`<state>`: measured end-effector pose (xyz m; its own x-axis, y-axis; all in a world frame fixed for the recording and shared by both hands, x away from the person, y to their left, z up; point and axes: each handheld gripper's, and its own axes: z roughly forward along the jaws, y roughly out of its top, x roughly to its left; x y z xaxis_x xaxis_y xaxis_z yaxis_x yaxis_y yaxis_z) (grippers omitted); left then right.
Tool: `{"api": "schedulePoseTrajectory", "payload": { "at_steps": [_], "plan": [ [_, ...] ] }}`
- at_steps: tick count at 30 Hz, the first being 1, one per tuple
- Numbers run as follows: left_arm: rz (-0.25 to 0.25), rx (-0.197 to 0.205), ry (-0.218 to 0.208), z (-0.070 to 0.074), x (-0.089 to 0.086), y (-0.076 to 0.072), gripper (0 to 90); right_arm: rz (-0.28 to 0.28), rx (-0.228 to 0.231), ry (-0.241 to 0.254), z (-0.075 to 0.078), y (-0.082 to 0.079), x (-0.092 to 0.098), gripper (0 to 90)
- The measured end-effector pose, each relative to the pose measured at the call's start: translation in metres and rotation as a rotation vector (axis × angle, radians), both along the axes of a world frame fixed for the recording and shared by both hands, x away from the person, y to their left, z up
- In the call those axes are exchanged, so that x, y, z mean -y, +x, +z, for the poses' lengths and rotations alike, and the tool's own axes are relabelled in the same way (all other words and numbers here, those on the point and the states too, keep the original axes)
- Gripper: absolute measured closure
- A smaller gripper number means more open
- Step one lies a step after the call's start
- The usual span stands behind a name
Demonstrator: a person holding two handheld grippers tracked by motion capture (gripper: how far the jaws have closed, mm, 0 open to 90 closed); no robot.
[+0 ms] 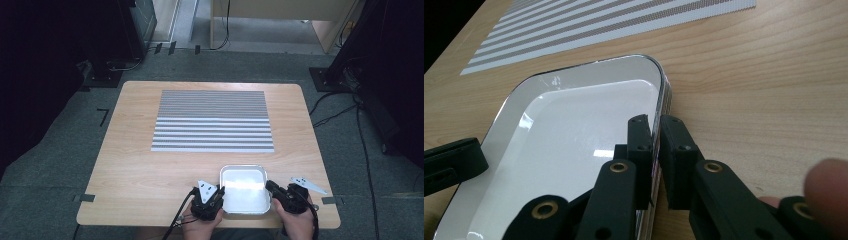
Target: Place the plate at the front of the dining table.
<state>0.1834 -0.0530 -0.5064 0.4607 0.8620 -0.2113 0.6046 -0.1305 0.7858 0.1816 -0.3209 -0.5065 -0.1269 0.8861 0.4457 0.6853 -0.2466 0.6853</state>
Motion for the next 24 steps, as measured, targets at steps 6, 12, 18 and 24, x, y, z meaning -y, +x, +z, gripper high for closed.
{"api": "schedulePoseTrajectory", "payload": {
  "at_steps": [6,12,18,24],
  "plan": [
    [0.003,0.003,0.003,0.0000,0.0006,-0.0001,80.5,-0.018,-0.010,0.016,0.0015,0.0002,0.0011,87.0],
    [0.009,0.009,0.006,0.0000,0.0012,0.0004,81.3,-0.035,-0.010,0.018,0.0012,-0.0008,-0.0004,87.1],
    [0.010,0.010,0.008,0.0002,0.0013,0.0011,81.8,-0.046,0.001,-0.019,0.0024,-0.0024,-0.0051,89.2],
    [0.011,0.013,0.009,0.0008,0.0015,0.0015,82.3,-0.060,-0.008,0.036,0.0014,-0.0015,-0.0016,89.5]
  ]
}}
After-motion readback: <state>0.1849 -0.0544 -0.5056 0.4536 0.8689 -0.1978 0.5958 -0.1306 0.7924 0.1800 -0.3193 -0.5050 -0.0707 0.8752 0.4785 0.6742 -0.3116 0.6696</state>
